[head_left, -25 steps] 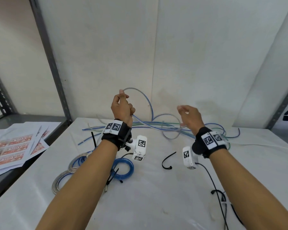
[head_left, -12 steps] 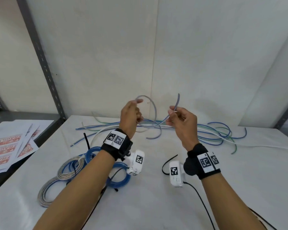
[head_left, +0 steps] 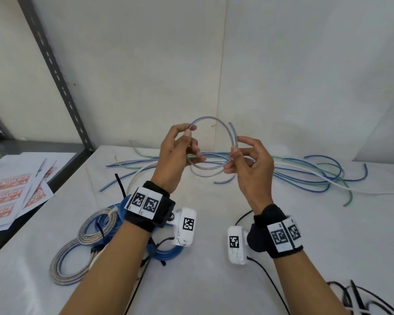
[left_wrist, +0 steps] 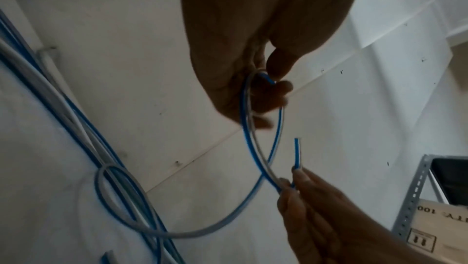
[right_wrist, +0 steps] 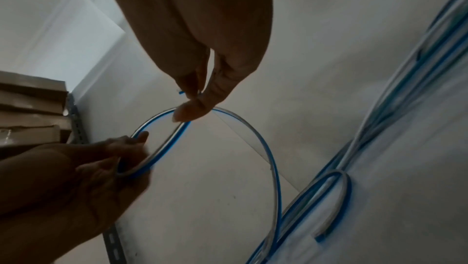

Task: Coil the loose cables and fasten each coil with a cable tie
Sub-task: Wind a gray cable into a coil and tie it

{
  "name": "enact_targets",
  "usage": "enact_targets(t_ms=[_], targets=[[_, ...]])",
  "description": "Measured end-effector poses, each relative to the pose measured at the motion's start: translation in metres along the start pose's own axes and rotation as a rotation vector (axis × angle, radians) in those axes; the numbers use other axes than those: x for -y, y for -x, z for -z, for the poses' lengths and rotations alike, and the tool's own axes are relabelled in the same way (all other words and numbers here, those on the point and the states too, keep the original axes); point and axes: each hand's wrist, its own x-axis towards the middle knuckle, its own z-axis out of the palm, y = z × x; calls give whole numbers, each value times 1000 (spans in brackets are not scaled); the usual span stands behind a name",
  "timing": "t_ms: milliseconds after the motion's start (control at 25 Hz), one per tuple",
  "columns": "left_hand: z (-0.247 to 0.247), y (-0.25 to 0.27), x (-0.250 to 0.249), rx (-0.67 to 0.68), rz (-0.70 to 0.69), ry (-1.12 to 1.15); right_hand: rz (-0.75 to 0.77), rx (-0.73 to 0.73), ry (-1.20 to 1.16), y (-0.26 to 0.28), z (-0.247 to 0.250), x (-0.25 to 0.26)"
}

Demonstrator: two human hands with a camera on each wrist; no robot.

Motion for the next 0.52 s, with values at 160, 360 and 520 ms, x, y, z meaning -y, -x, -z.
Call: enact_targets(t_ms=[160,360,520], targets=[[9,7,11,-109,-168,-107,123,205,149,5,-4,2],[10,15,18,-3,-83,-250,341,289,443,3,-1,-1],[17,17,12,223,30,-276,261,295,386,4,5,11]])
